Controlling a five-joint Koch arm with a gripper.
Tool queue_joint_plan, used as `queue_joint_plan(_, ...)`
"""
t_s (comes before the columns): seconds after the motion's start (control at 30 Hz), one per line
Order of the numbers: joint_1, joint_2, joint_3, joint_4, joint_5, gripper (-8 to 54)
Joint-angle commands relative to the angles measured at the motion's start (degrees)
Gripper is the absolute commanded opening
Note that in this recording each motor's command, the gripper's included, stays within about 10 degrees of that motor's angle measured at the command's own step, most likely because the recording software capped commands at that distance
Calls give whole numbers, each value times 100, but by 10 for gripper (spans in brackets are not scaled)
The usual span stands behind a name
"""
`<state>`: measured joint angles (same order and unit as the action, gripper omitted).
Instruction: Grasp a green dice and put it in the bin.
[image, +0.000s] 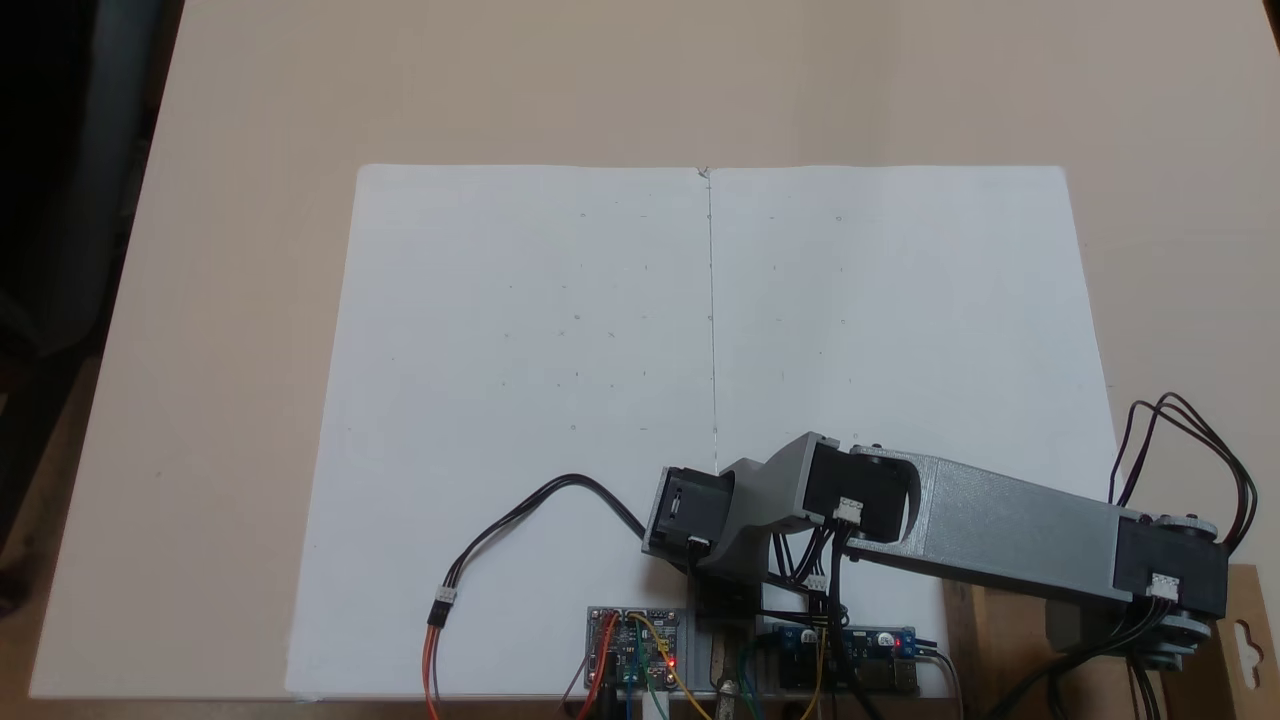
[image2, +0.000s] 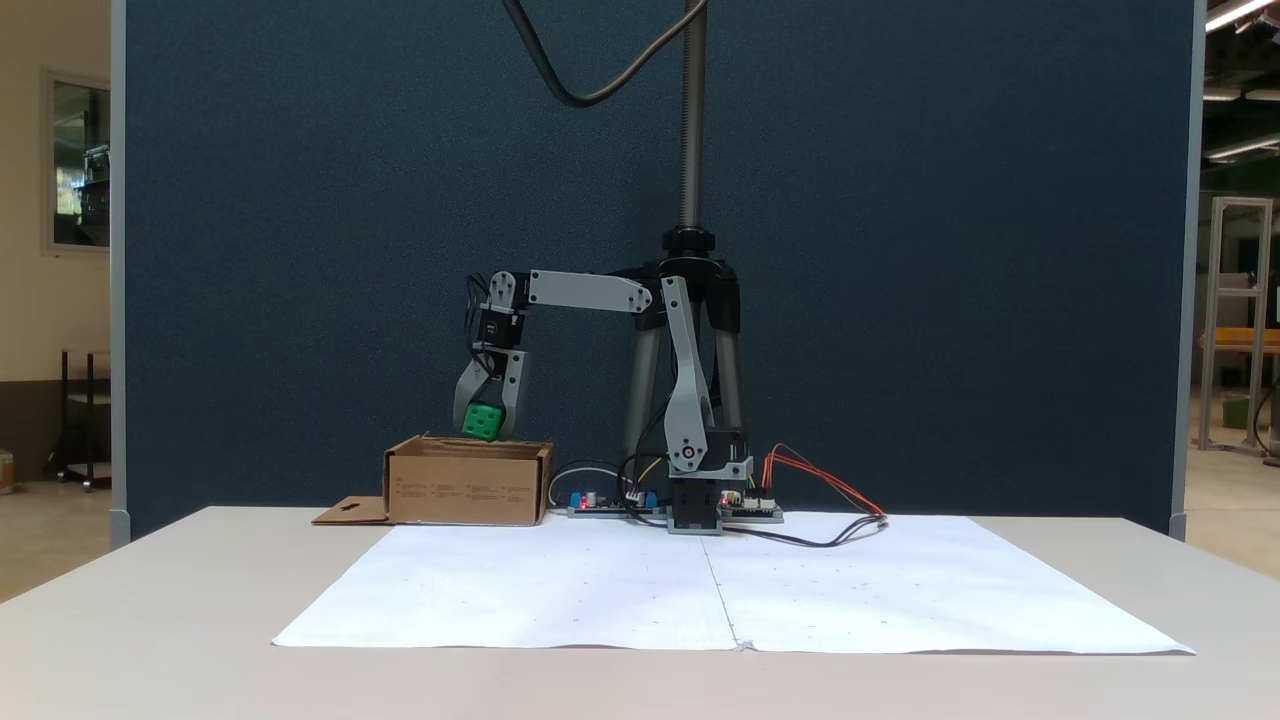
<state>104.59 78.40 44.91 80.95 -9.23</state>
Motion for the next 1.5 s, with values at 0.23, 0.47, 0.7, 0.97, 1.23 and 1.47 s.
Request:
queue_joint_plan(0.23, -316, 141, 308, -88, 246, 443)
queue_joint_plan(0.47, -1081, 369, 290, -1081, 457, 430)
queue_joint_plan(0.7, -2672, 976, 272, -1740, 1187, 424)
queue_joint_plan(0.97, -4605, 1573, 272, -1740, 1292, 425)
queue_joint_plan(1.23, -6935, 1969, 290, -1740, 1292, 428)
queue_joint_plan(1.47, -8631, 2417, 729, -1767, 1283, 435)
